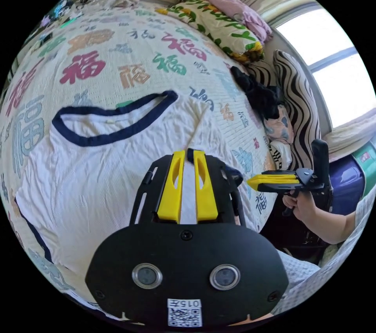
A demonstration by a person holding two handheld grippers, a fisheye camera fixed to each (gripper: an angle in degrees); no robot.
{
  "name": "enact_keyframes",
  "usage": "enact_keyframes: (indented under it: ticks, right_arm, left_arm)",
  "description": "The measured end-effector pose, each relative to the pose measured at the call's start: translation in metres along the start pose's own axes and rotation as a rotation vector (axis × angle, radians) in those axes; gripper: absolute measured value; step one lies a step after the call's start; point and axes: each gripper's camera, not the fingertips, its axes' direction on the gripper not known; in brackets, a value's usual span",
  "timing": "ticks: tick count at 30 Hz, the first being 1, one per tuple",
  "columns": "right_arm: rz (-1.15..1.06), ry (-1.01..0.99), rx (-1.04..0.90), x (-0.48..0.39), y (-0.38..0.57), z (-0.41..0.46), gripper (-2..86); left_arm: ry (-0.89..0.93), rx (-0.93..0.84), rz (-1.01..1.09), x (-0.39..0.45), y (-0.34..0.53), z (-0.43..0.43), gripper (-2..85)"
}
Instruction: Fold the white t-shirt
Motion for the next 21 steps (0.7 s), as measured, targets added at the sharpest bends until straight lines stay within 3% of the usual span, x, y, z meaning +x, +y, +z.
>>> enact_keyframes:
  ticks: [5, 11, 21]
  right_arm:
    - [0.026, 0.037, -0.053, -0.002, -0.046, 0.047, 0.0]
    - [0.0, 0.009, -0.132, -0.016, -0.068, 0.097, -0.5]
    - [0.098, 0.109, -0.075, -0.018, -0.117, 0.107, 1.6]
  left_arm:
    - [0.011, -0.097, 0.042, 0.013, -0.022, 0.016, 3.1]
    - [-0.014, -0.086, -0.014, -0.003, -0.01, -0.012, 0.0]
    - [0.109, 0.086, -0.186, -0.047, 0.045, -0.124, 5.0]
